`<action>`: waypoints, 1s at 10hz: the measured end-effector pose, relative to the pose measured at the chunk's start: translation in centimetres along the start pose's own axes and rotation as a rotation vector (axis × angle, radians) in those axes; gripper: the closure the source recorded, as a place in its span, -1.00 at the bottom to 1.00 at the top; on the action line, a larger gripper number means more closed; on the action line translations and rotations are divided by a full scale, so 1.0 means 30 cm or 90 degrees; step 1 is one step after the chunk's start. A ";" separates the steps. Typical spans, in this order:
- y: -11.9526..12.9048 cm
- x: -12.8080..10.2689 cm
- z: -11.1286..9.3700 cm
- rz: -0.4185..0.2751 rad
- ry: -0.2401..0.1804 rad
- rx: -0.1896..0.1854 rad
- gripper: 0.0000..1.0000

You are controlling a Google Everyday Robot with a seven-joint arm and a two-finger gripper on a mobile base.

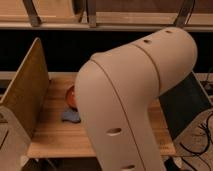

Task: Place the ceramic cup in the ceramic bowl

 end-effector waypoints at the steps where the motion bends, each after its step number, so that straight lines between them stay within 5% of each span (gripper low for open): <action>1: 0.014 -0.013 0.023 -0.001 0.005 -0.016 -0.60; 5: 0.102 -0.027 0.139 -0.026 0.042 -0.074 -0.60; 7: 0.099 -0.032 0.166 -0.037 0.058 -0.071 -0.59; 10: 0.084 -0.052 0.171 -0.050 0.062 -0.056 -0.12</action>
